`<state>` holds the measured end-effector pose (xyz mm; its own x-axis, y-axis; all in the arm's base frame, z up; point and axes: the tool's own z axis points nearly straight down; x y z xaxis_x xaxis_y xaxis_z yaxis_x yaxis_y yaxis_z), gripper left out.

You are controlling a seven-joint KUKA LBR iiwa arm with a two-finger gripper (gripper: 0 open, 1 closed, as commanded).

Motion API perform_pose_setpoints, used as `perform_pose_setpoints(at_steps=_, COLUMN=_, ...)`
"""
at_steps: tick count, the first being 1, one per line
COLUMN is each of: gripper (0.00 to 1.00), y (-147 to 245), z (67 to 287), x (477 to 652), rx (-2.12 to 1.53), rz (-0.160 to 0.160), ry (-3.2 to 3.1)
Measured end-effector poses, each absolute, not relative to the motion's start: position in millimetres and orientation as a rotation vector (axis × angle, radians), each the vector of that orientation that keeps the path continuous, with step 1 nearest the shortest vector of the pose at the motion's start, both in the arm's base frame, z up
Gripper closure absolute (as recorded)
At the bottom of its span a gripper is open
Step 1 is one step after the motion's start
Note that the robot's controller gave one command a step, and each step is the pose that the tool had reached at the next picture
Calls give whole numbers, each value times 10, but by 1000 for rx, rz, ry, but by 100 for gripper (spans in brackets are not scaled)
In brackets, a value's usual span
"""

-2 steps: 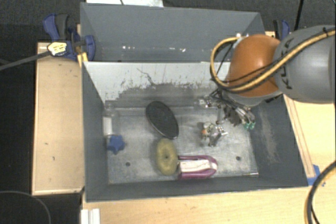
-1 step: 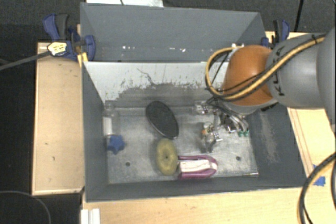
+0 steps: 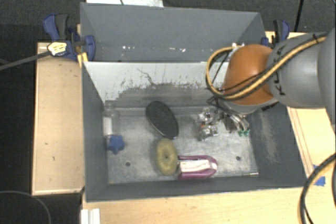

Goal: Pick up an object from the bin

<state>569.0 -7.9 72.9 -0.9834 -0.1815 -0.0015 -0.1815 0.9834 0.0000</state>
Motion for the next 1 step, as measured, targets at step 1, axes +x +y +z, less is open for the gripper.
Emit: perform_pose_setpoints(at_steps=1, gripper=100, y=11, z=1907, x=5683, rx=-336, rz=-1, ry=3112)
